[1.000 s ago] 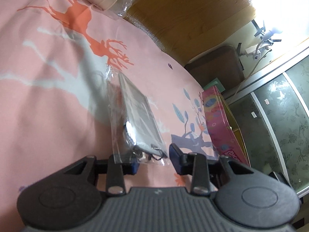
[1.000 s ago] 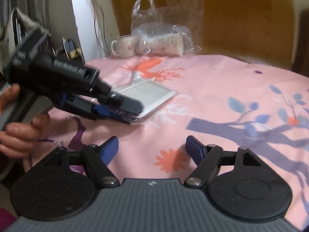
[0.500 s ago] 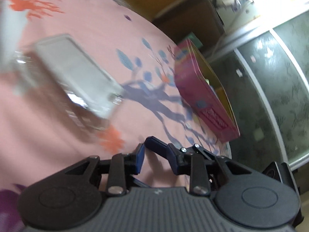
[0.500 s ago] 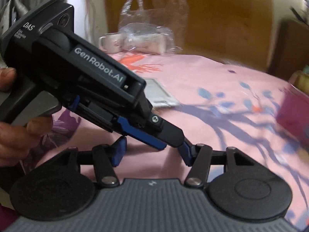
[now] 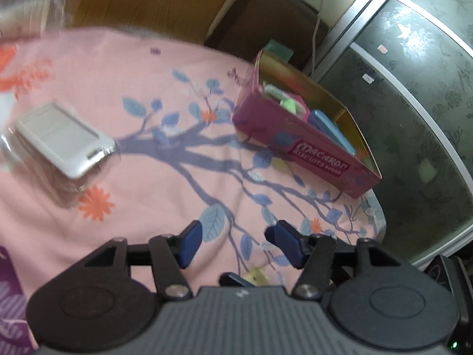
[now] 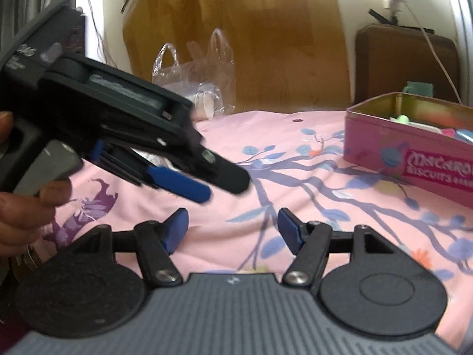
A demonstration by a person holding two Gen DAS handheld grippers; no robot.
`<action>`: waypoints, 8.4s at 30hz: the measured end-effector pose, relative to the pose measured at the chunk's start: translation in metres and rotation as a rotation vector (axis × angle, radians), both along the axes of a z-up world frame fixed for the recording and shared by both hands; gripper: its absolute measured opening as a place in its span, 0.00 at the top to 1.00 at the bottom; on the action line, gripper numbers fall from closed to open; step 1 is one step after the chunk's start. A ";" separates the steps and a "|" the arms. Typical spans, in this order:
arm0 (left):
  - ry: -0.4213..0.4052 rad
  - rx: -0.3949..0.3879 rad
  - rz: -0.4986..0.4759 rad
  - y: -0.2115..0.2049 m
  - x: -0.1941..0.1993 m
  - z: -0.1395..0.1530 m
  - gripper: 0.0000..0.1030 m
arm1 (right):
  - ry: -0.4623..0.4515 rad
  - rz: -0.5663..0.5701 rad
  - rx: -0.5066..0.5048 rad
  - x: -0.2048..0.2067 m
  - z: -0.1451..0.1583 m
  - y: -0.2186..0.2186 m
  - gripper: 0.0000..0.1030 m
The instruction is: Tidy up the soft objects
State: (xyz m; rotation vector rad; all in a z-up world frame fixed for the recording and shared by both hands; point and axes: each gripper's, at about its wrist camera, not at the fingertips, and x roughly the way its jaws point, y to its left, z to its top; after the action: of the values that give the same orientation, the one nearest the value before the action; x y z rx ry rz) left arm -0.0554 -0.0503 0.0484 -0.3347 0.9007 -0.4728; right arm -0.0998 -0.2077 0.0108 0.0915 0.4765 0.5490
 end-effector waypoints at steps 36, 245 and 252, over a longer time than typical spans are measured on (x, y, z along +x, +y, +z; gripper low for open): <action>0.058 -0.129 0.271 0.156 0.065 -0.037 0.23 | 0.183 0.389 -0.126 0.149 0.006 0.128 0.03; -0.265 0.647 0.007 -0.051 0.008 -0.024 0.00 | 0.008 -0.709 0.312 -0.001 0.016 -0.005 0.00; -0.260 0.642 0.005 -0.050 0.008 -0.025 0.00 | 0.008 -0.708 0.312 -0.001 0.016 -0.005 0.00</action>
State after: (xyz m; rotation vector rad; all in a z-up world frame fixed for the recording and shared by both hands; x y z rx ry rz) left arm -0.0476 -0.1005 0.0238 0.3048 0.7509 -0.1959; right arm -0.1010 -0.2127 0.0266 0.5390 0.3320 -0.0785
